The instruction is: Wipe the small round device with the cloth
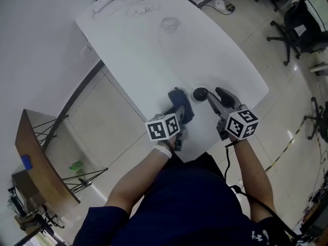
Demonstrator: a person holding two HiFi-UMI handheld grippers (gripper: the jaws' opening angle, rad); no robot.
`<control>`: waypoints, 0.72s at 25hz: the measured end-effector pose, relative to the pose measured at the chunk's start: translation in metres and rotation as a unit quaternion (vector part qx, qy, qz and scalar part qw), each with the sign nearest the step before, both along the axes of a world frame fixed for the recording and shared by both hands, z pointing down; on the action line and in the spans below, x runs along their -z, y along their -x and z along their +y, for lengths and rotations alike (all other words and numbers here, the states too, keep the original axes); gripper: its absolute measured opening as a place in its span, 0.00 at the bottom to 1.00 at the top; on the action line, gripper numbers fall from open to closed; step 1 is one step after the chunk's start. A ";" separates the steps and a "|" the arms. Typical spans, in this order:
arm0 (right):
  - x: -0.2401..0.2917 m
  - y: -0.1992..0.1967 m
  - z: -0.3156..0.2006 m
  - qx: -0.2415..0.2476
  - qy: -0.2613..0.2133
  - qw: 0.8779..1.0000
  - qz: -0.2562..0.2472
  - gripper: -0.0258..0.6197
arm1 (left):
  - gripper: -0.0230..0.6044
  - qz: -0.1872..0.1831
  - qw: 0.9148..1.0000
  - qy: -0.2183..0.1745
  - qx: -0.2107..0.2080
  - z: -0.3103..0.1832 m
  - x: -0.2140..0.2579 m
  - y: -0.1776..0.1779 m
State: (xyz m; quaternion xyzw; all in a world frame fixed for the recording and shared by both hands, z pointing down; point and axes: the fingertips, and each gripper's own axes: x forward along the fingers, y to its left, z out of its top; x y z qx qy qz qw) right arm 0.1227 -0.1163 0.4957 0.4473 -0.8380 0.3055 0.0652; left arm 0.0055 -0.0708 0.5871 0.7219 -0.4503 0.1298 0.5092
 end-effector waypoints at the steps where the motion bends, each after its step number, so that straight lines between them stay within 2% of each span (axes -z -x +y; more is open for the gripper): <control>1: 0.001 -0.002 0.003 -0.005 0.000 1.000 -0.002 0.32 | 0.15 -0.024 0.999 -0.036 -0.024 -0.004 0.015 0.002; 2: 0.001 -0.005 0.005 -0.011 0.001 1.000 -0.006 0.32 | 0.15 -0.058 0.994 -0.079 -0.056 -0.010 0.031 0.002; 3: 0.002 -0.008 0.007 -0.017 0.001 1.000 -0.010 0.32 | 0.15 -0.100 0.982 -0.130 -0.092 -0.015 0.048 0.000; 4: 0.003 -0.012 0.009 -0.024 0.002 1.000 -0.015 0.32 | 0.15 -0.145 0.963 -0.186 -0.131 -0.021 0.064 -0.004; 5: 0.004 -0.016 0.010 -0.032 0.003 0.999 -0.020 0.31 | 0.15 -0.187 0.937 -0.242 -0.170 -0.026 0.078 -0.011; 7: 0.007 -0.024 0.012 -0.050 0.002 0.998 -0.031 0.30 | 0.15 -0.251 0.875 -0.331 -0.247 -0.032 0.099 -0.032; 8: 0.009 -0.028 0.013 -0.059 0.000 0.998 -0.035 0.30 | 0.15 -0.279 0.842 -0.362 -0.286 -0.033 0.103 -0.044; 9: 0.010 -0.031 0.015 -0.066 -0.001 0.997 -0.038 0.29 | 0.15 -0.310 0.806 -0.385 -0.326 -0.032 0.103 -0.055; 12: 0.013 -0.039 0.017 -0.080 -0.006 0.996 -0.043 0.29 | 0.15 -0.404 0.676 -0.437 -0.435 -0.023 0.091 -0.079; 13: 0.013 -0.042 0.018 -0.084 -0.006 0.995 -0.044 0.28 | 0.15 -0.423 0.642 -0.446 -0.458 -0.019 0.087 -0.084; 14: 0.013 -0.045 0.018 -0.088 -0.007 0.995 -0.046 0.28 | 0.15 -0.434 0.619 -0.453 -0.473 -0.013 0.083 -0.088; 15: 0.013 -0.048 0.020 -0.092 -0.006 0.995 -0.048 0.28 | 0.15 -0.439 0.604 -0.456 -0.485 -0.006 0.079 -0.091; 17: 0.009 -0.054 0.024 -0.101 -0.003 0.994 -0.052 0.27 | 0.15 -0.443 0.586 -0.455 -0.503 0.009 0.070 -0.095; 18: 0.006 -0.056 0.027 -0.105 0.000 0.993 -0.055 0.27 | 0.15 -0.442 0.582 -0.452 -0.511 0.016 0.064 -0.096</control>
